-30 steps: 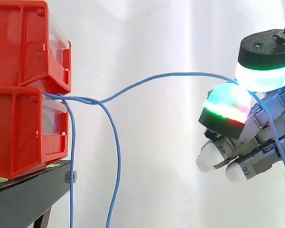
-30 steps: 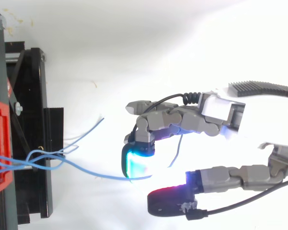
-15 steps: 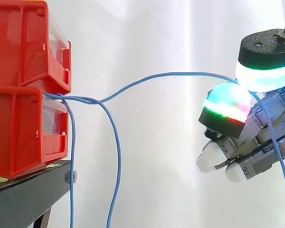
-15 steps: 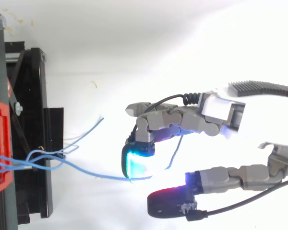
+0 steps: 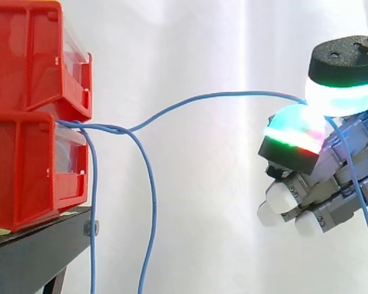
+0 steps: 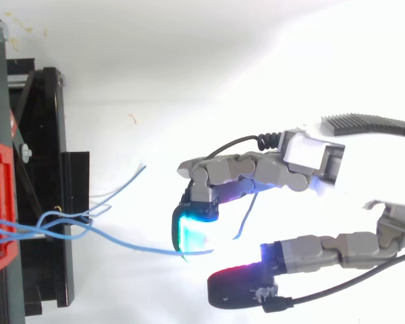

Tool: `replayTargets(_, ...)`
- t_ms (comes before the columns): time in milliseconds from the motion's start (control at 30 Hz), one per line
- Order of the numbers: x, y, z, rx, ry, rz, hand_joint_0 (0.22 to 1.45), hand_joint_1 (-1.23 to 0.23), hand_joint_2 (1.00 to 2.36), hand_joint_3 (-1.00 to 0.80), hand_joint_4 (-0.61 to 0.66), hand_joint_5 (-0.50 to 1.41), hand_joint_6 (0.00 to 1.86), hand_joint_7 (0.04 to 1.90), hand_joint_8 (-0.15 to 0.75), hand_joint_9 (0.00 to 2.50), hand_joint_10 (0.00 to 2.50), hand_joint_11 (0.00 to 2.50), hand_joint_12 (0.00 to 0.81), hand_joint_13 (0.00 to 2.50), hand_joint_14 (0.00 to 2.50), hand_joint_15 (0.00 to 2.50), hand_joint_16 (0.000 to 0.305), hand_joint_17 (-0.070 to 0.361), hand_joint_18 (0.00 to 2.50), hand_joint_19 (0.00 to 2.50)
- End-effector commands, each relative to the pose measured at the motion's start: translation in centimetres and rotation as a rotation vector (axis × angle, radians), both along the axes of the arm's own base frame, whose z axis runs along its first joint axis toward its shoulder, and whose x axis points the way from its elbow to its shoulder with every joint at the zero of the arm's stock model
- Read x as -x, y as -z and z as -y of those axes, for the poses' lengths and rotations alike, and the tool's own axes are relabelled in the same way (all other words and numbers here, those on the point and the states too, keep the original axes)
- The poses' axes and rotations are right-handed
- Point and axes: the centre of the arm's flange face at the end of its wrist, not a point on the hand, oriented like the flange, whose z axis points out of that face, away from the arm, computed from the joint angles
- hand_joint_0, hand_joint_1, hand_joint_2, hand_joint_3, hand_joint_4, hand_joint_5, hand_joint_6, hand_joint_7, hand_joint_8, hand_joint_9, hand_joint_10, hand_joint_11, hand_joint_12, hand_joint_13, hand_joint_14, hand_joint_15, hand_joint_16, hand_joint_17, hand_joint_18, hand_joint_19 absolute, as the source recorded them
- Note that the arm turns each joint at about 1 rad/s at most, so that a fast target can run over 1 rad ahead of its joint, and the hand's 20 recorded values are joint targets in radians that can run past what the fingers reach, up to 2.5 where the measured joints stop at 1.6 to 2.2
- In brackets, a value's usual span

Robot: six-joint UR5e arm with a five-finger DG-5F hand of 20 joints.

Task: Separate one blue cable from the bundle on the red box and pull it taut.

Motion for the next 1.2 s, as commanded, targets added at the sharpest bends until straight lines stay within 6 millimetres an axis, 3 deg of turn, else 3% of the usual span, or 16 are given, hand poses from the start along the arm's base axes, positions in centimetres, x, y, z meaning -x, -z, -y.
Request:
replayTargets(0,-0.02,-0.05,-0.05,0.0,-0.001,0.001,0.57,-0.69,1.12,-0.16,0.17,-0.02,0.55,1.33,0.319,0.71,0.0,0.22,0.36,0.45,0.0,0.12,0.057,0.129,0.4,0.04)
replayTargets(1167,0.01,0.02,-0.02,0.0,0.001,0.0,0.53,-0.68,1.21,-0.16,0.21,-0.02,0.55,1.35,0.332,0.81,0.0,0.32,0.368,0.66,0.01,0.27,0.051,0.114,0.64,0.2)
